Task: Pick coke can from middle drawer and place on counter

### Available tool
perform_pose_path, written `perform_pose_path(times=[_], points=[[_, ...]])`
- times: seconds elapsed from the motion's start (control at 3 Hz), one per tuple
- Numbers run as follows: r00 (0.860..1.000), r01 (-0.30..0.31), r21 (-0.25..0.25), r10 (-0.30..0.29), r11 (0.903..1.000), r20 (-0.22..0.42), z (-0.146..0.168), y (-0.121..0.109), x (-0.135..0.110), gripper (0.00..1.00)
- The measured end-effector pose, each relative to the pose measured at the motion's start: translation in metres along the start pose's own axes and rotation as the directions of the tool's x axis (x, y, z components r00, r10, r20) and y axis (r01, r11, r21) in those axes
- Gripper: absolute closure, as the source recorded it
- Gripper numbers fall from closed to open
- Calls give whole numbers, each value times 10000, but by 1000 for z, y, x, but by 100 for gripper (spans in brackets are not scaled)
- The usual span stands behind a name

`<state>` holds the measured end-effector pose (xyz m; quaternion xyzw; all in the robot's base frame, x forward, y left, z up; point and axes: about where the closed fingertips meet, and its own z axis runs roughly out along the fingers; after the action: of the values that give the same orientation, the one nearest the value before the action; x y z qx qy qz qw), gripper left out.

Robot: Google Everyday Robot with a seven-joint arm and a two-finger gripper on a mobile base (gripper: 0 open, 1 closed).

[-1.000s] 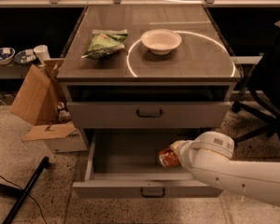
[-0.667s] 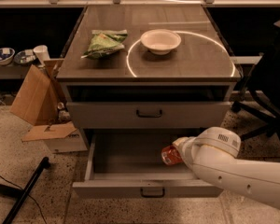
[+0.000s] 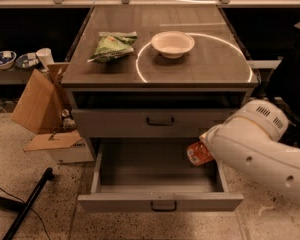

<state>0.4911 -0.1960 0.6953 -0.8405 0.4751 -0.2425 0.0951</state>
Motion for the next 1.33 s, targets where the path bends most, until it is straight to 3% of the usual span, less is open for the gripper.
perform_pose_path(times=[0.33, 0.67, 1.33], points=[[9994, 333, -703, -324, 9970, 145, -60, -2, 14, 100], [9987, 502, -925, -493, 9944, 127, -104, -5, 22, 100], [9983, 543, -1073, -561, 9927, -136, -116, -5, 28, 100]])
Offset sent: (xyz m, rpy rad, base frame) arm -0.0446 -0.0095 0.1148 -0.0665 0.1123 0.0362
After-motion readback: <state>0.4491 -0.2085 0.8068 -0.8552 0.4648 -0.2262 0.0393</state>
